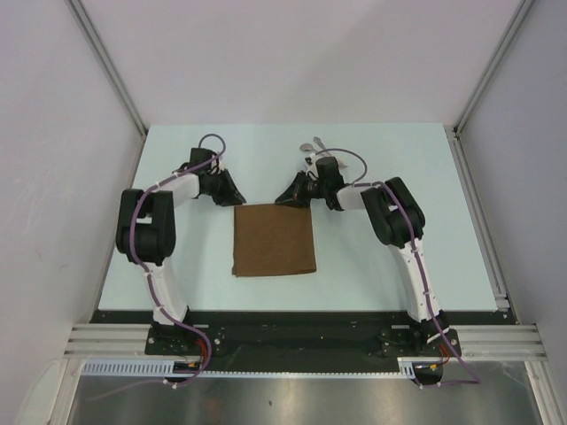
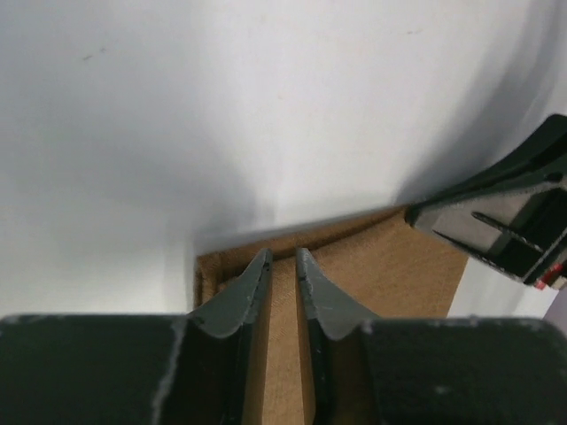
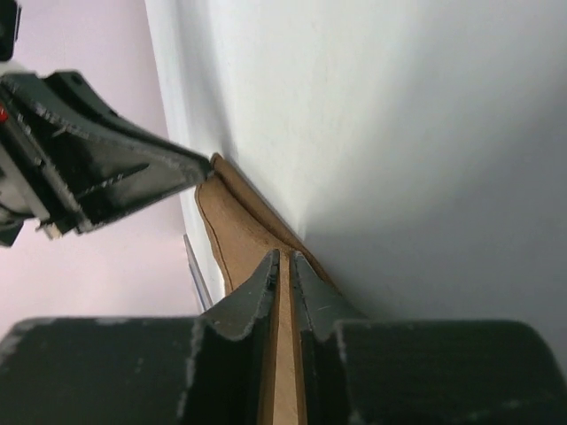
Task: Fold the napkin into a case and place the utensils inside
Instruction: Smooth out the square-folded napkin at the center of the board.
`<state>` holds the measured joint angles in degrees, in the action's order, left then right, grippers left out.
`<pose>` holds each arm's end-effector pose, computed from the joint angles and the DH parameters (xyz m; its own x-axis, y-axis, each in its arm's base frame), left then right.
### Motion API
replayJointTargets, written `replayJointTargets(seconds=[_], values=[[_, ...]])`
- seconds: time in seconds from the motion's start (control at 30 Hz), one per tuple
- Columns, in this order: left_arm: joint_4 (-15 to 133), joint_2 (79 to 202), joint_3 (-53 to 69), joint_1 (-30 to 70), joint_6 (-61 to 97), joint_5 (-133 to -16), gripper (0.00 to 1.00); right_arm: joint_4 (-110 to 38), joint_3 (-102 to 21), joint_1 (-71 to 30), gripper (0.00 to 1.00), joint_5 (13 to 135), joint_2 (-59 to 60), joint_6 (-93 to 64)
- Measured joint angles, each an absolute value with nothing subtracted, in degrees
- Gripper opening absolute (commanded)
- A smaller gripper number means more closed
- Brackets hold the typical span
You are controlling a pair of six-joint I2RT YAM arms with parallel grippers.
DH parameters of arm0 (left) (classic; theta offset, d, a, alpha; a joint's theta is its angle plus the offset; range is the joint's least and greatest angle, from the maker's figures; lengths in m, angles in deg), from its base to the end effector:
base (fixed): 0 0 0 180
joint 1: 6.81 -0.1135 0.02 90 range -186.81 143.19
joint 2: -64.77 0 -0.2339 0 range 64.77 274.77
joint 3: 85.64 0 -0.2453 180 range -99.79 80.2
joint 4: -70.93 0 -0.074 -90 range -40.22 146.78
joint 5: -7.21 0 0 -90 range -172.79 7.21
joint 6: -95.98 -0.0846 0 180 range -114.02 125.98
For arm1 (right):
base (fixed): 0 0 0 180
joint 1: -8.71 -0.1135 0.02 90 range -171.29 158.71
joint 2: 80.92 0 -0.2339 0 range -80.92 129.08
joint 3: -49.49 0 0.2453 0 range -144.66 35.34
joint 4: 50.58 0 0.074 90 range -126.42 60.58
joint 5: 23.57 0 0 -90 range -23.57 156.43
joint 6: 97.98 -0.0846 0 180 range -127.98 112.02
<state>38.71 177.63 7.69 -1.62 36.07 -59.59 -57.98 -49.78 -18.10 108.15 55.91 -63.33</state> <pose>0.4058 -0.0703 0.0915 -0.8787 -0.3829 -0.2850 -0.1756 0.8145 -0.5530 0.4241 0.2774 0.0551 -0.9544 0.2057 -0.2165 -0.1145 0.4176 0.9014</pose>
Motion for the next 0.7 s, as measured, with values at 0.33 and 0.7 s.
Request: replayJointTargets(seconds=[0.33,0.7], values=[[39.28,172.38,11.56,-0.22,36.55,-55.56,0.09,-55.42,-48.91,-18.1,0.22,106.83,51.45,-62.5],[31.98,178.0,6.47,-4.11,35.02,-62.91,0.15,-57.74,-27.51,-17.53,0.26,109.48,37.31,-57.16]])
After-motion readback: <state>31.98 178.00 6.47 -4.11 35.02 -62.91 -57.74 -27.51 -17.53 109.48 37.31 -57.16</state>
